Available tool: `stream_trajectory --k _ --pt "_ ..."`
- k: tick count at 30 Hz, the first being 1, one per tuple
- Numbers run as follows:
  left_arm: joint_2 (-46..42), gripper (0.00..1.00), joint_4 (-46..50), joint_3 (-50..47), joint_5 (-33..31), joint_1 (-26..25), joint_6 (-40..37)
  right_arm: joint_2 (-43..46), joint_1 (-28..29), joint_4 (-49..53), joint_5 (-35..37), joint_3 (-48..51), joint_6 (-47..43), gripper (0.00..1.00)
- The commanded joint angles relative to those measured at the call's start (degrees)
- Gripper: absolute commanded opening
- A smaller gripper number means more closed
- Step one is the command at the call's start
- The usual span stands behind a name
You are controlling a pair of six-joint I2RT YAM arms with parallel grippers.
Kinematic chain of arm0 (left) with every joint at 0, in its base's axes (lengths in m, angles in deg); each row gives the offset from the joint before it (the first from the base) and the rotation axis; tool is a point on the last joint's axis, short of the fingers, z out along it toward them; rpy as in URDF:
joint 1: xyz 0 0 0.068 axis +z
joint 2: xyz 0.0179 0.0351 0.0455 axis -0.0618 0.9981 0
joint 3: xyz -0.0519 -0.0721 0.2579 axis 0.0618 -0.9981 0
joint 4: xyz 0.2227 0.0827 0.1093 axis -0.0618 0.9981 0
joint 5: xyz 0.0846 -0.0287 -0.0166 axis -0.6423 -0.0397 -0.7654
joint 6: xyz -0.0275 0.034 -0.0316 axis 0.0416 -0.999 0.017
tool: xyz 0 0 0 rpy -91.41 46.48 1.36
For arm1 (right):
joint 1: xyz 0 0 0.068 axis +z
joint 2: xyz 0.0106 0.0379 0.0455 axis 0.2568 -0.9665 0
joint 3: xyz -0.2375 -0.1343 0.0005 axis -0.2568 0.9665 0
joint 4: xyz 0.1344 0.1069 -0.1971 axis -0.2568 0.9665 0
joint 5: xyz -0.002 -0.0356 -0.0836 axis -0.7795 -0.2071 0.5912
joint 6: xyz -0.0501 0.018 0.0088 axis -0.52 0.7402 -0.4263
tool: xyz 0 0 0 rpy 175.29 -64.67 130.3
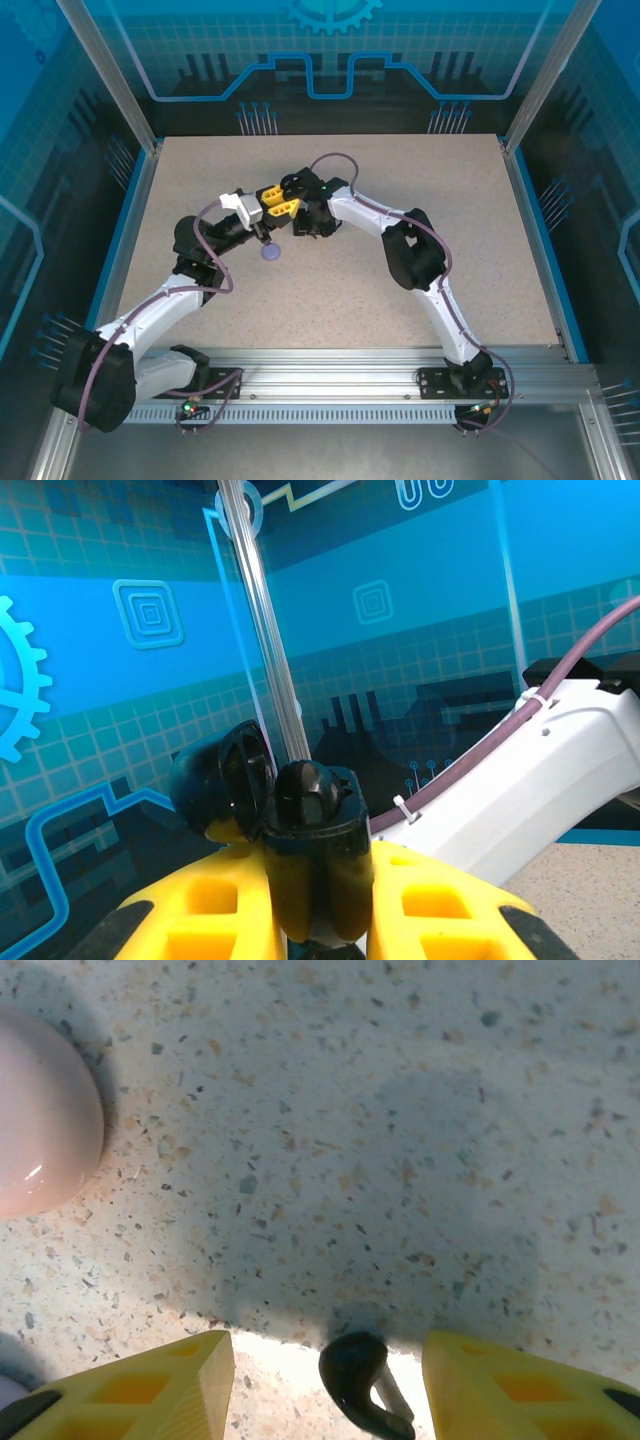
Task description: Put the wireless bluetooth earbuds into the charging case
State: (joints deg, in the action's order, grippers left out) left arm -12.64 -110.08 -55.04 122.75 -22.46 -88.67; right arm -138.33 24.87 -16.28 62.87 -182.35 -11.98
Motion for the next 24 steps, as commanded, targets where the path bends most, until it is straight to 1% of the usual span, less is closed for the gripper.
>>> stream_trajectory --k 1,4,13,20,24 --pt "-1.4 0.00 -0.6 0.9 -0.8 0.2 -1.5 -1.8 1.3 3.5 3.5 -1.7 -7.2 0.53" --pt "-1.4 0.00 -0.7 0.8 -0.8 0.2 -1.5 -2.0 1.5 3.6 4.6 -1.4 -8.8 0.51" --pt "-1.4 0.00 -0.7 0.8 -0.8 0.2 -1.5 -2.7 1.7 3.4 5.7 -1.3 -9.9 0.44" --pt "-1.2 0.00 -0.9 0.8 -0.9 0.2 -1.2 -3.4 2.4 2.6 7.7 -1.7 -11.0 0.43" --pt "-1.2 0.00 -1.0 0.7 -1.0 0.2 -1.0 -4.2 2.9 2.3 9.3 -2.0 -11.3 0.41"
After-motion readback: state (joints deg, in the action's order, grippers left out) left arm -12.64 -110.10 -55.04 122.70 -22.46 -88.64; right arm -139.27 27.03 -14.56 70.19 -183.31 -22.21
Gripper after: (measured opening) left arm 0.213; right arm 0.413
